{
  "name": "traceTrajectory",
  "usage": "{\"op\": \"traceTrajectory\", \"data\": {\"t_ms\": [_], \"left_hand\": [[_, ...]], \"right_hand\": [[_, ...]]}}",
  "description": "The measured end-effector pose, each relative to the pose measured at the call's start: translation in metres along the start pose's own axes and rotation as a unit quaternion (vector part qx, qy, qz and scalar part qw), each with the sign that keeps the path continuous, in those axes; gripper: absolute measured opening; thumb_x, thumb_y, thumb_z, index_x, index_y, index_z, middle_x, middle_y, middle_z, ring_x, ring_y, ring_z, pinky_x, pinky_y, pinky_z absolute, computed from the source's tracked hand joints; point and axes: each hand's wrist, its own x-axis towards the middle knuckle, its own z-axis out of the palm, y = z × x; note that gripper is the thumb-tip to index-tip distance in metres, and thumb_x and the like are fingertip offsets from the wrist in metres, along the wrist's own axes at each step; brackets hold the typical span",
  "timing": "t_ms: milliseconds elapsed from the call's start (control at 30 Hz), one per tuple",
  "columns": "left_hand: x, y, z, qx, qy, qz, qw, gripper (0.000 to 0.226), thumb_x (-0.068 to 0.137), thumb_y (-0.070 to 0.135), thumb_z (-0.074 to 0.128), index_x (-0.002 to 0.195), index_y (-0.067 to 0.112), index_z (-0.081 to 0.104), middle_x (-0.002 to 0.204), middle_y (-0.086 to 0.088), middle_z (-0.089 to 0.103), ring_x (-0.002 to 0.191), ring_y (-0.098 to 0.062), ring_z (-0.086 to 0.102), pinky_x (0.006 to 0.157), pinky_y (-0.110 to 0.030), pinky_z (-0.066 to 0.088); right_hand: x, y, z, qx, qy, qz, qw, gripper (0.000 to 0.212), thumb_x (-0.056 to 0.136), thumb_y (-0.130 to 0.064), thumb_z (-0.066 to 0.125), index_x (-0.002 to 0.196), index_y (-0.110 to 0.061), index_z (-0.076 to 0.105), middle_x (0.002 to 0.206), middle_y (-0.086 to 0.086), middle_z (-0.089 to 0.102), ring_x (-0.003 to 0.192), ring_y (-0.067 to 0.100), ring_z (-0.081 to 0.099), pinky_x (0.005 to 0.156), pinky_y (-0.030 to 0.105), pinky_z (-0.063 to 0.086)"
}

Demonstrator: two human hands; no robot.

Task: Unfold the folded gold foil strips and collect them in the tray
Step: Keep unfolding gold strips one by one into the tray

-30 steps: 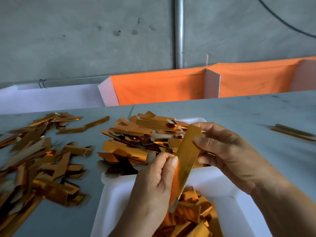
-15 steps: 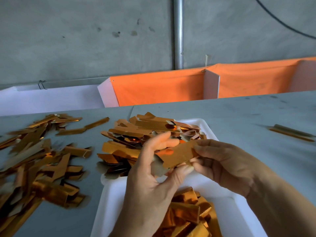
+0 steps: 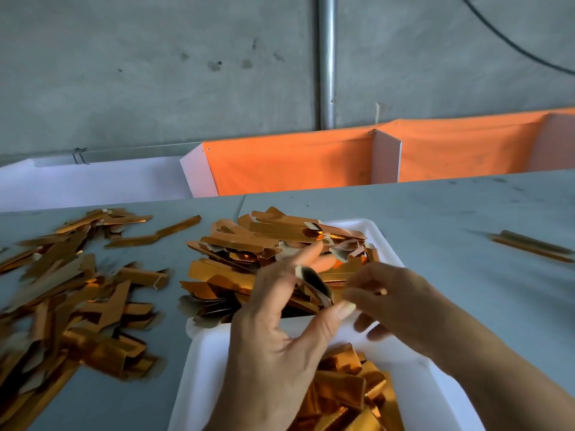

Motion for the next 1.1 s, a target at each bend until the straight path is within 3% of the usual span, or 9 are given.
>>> {"op": "traceTrajectory", "data": {"t_ms": [100,267,400,533,733,833,933,1033,1100], "left_hand": [[-0.001,0.001,0.004,-0.019,-0.038,-0.016,0.999,0.063,0.076,0.052,0.063,0.135,0.043,0.044,0.126,0.03,0.055,0.124,0.001,0.049,0.101,-0.027,0.041],[-0.002,0.004,0.004,-0.063,-0.065,-0.041,0.995,0.052,0.079,0.051,0.061,0.127,0.052,0.042,0.113,0.022,0.066,0.111,-0.001,0.059,0.092,-0.015,0.043],[-0.001,0.004,0.003,-0.07,-0.113,-0.072,0.989,0.04,0.081,0.053,0.057,0.12,0.046,0.053,0.112,0.017,0.067,0.109,-0.003,0.061,0.092,-0.024,0.048],[0.0,0.01,0.001,-0.091,-0.153,-0.09,0.98,0.035,0.088,0.047,0.042,0.114,0.034,0.062,0.101,0.012,0.068,0.091,0.001,0.065,0.072,-0.007,0.047],[0.003,0.012,-0.002,-0.186,-0.188,-0.168,0.95,0.034,0.089,0.052,0.042,0.104,0.032,0.066,0.093,0.0,0.073,0.08,-0.013,0.07,0.07,-0.019,0.055],[0.002,0.007,0.0,-0.122,-0.185,-0.139,0.965,0.026,0.092,0.047,0.042,0.106,0.039,0.062,0.093,0.004,0.073,0.08,-0.011,0.071,0.069,-0.022,0.056],[-0.001,-0.001,0.002,0.002,-0.149,-0.092,0.985,0.029,0.085,0.065,0.042,0.111,0.055,0.051,0.095,0.019,0.068,0.087,0.003,0.066,0.075,-0.021,0.055],[-0.002,-0.001,0.005,0.124,-0.119,-0.084,0.982,0.055,0.066,0.087,0.035,0.118,0.068,0.032,0.104,0.054,0.041,0.106,0.028,0.039,0.087,0.0,0.038],[-0.003,0.0,0.008,0.172,-0.102,-0.082,0.976,0.08,0.057,0.085,0.036,0.132,0.059,0.026,0.103,0.053,0.03,0.11,0.024,0.033,0.095,-0.004,0.034]], "right_hand": [[-0.002,0.001,-0.003,-0.052,0.116,-0.113,0.985,0.013,0.091,-0.037,0.059,0.082,-0.028,0.065,0.058,-0.008,0.06,0.042,-0.001,0.055,0.045,0.009,0.039],[-0.003,-0.003,-0.012,0.262,-0.014,-0.184,0.947,0.049,0.075,-0.064,0.064,0.085,-0.017,0.073,0.081,-0.004,0.068,0.066,0.008,0.057,0.054,0.017,0.044],[-0.005,-0.005,-0.015,0.282,-0.059,-0.219,0.932,0.043,0.072,-0.056,0.07,0.088,-0.016,0.072,0.082,-0.004,0.066,0.066,0.007,0.056,0.053,0.015,0.043],[-0.008,-0.006,-0.016,0.239,-0.085,-0.203,0.946,0.027,0.075,-0.034,0.074,0.094,-0.015,0.073,0.065,-0.004,0.061,0.059,0.01,0.052,0.05,0.015,0.04],[-0.01,-0.007,-0.024,0.279,-0.131,-0.186,0.933,0.017,0.07,-0.026,0.071,0.073,-0.01,0.07,0.06,0.006,0.062,0.052,0.011,0.055,0.047,0.017,0.043],[-0.011,-0.007,-0.026,0.27,-0.11,-0.171,0.941,0.017,0.067,-0.026,0.072,0.072,-0.009,0.07,0.061,0.006,0.06,0.049,0.01,0.052,0.046,0.017,0.044],[-0.01,-0.007,-0.026,0.254,-0.07,-0.163,0.951,0.019,0.063,-0.03,0.072,0.07,-0.012,0.071,0.059,0.007,0.059,0.048,0.011,0.053,0.046,0.018,0.045],[-0.009,-0.006,-0.026,0.244,-0.044,-0.155,0.956,0.019,0.063,-0.031,0.071,0.07,-0.013,0.071,0.059,0.011,0.06,0.05,0.015,0.055,0.048,0.018,0.047],[-0.009,-0.006,-0.025,0.24,-0.043,-0.156,0.957,0.017,0.065,-0.03,0.071,0.071,-0.014,0.071,0.062,0.011,0.063,0.052,0.016,0.058,0.05,0.019,0.048]]}}
